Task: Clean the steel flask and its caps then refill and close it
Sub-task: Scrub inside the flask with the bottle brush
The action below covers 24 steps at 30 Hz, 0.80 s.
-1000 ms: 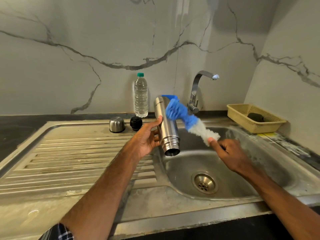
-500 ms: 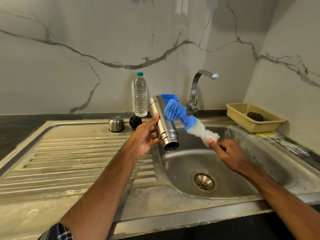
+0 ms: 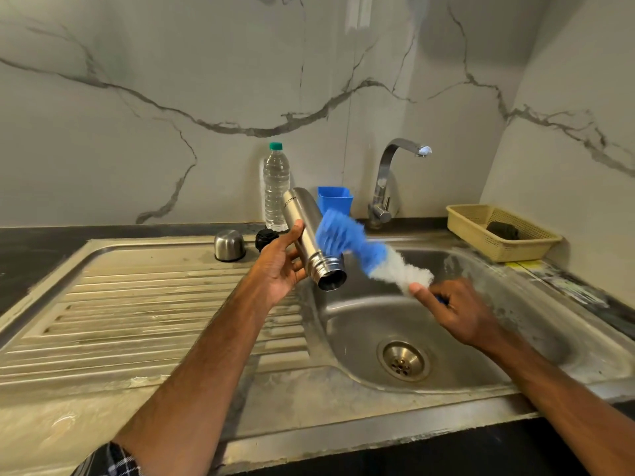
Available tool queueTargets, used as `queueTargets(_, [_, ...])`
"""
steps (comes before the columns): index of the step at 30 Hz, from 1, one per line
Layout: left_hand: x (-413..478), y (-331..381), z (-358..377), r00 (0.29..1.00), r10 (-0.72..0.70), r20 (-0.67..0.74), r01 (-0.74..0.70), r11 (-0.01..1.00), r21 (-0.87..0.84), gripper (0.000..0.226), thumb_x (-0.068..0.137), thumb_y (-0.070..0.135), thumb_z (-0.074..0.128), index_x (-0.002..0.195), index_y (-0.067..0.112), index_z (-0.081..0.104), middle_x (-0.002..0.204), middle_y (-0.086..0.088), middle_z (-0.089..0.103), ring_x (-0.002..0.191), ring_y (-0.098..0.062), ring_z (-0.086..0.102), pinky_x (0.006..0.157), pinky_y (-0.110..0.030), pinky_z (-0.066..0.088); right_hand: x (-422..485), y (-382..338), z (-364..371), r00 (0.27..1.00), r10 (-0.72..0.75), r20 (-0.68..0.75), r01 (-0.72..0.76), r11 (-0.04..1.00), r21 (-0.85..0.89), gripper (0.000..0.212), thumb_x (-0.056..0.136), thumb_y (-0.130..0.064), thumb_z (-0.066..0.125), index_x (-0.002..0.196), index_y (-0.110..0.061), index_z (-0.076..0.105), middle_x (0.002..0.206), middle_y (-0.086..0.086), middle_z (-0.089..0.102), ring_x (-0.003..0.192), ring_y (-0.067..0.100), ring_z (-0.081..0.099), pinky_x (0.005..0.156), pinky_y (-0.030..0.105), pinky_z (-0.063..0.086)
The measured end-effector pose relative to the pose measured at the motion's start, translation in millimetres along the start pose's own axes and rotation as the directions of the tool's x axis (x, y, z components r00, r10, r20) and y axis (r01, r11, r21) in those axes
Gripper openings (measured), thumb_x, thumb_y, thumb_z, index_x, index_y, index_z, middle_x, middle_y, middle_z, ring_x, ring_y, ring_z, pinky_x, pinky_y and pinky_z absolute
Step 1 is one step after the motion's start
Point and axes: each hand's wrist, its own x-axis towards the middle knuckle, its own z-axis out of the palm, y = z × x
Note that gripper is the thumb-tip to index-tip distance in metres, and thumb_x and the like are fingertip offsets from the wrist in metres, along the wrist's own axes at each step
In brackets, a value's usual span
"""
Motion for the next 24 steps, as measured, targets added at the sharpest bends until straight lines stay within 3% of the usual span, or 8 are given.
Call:
queueTargets(4, [2.1, 1.7, -2.2, 1.0, 0.024, -0.016, -0.024, 1.0, -0.002, 0.043, 0.087, 0.032, 0.077, 0.118, 0.007, 0.062, 0.091, -0.01, 0.074, 0.078, -0.022, 0.074, 0.065, -0.035, 0.061, 0.0, -1.2, -1.7, 1.0, 0.007, -0.017, -0.007, 1.0, -0.009, 0.079, 0.093, -0.074, 0.039, 0.046, -0.011, 0.047, 0.039, -0.004, 0.035, 0.035, 0.012, 0.034, 0.042, 0.023, 0.027])
queueTargets(8, [3.2, 2.6, -5.2, 1.0, 0.028, 0.001, -0.028, 0.999, -0.04, 0.04, 0.087, 0.032, 0.077, 0.115, 0.008, 0.061, 0.087, -0.009, 0.073, 0.079, -0.025, 0.074, 0.068, -0.038, 0.062, -1.6, -7.9, -3.3, 0.998, -0.062, -0.004, 0.062, 0.998, -0.034, 0.065, 0.094, -0.063, 0.046, 0.042, -0.024, 0.038, 0.038, -0.01, 0.028, 0.034, 0.009, 0.029, 0.042, 0.017, 0.02])
queueTargets(12, [3.3, 3.6, -3.9, 0.999, 0.043, 0.01, -0.042, 0.998, -0.037, 0.044, 0.089, 0.033, 0.075, 0.121, 0.007, 0.061, 0.085, -0.006, 0.071, 0.077, -0.022, 0.072, 0.064, -0.035, 0.061, -2.2, -6.3, -4.4, 0.999, -0.022, -0.027, 0.022, 1.0, 0.017, 0.072, 0.094, -0.071, 0.041, 0.043, -0.02, 0.043, 0.037, -0.009, 0.032, 0.033, 0.01, 0.032, 0.041, 0.02, 0.024])
queueTargets(14, [3.0, 4.3, -3.9, 0.999, 0.039, 0.024, -0.038, 0.998, -0.047, 0.035, 0.09, 0.032, 0.074, 0.113, 0.01, 0.062, 0.081, -0.005, 0.069, 0.073, -0.021, 0.071, 0.064, -0.035, 0.061, -2.6, -3.7, -3.7, 0.998, -0.064, 0.009, 0.065, 0.998, -0.012, 0.073, 0.095, -0.066, 0.045, 0.044, -0.014, 0.045, 0.038, -0.008, 0.031, 0.033, 0.012, 0.031, 0.041, 0.022, 0.024])
queueTargets(17, [1.9, 4.9, -3.7, 0.998, 0.055, 0.026, -0.053, 0.997, -0.052, 0.037, 0.09, 0.033, 0.073, 0.114, 0.008, 0.061, 0.085, -0.005, 0.07, 0.077, -0.021, 0.072, 0.068, -0.036, 0.062, -2.5, -1.1, -4.5, 0.999, -0.04, -0.036, 0.039, 0.999, -0.028, 0.077, 0.095, -0.07, 0.041, 0.045, -0.012, 0.047, 0.038, 0.003, 0.036, 0.034, 0.02, 0.036, 0.04, 0.031, 0.028])
queueTargets(20, [2.2, 5.6, -2.0, 0.997, 0.068, 0.045, -0.062, 0.992, -0.11, 0.056, 0.085, 0.034, 0.075, 0.129, 0.004, 0.057, 0.097, -0.011, 0.075, 0.094, -0.026, 0.072, 0.092, -0.043, 0.059, -2.4, -0.6, -5.4, 0.997, -0.038, -0.07, 0.037, 0.999, -0.016, 0.073, 0.097, -0.065, 0.042, 0.044, -0.014, 0.045, 0.039, 0.006, 0.036, 0.034, 0.018, 0.033, 0.041, 0.028, 0.027])
queueTargets(22, [3.2, 5.7, -1.3, 0.995, 0.06, 0.073, -0.05, 0.991, -0.127, 0.056, 0.087, 0.034, 0.074, 0.129, 0.002, 0.057, 0.113, -0.015, 0.07, 0.109, -0.031, 0.064, 0.112, -0.051, 0.044, -2.1, -3.4, -5.0, 0.997, -0.049, -0.063, 0.049, 0.999, -0.007, 0.073, 0.097, -0.064, 0.043, 0.044, -0.014, 0.042, 0.039, 0.004, 0.033, 0.034, 0.014, 0.03, 0.041, 0.028, 0.026])
queueTargets(24, [1.8, 4.3, 3.1, 0.993, 0.041, 0.113, -0.025, 0.991, -0.135, 0.054, 0.088, 0.034, 0.075, 0.127, 0.002, 0.057, 0.123, -0.017, 0.061, 0.115, -0.032, 0.057, 0.117, -0.052, 0.038, -2.2, -2.9, -5.8, 0.996, -0.036, -0.076, 0.037, 0.999, 0.014, 0.077, 0.097, -0.067, 0.041, 0.044, -0.011, 0.043, 0.04, 0.009, 0.035, 0.034, 0.016, 0.03, 0.041, 0.033, 0.026])
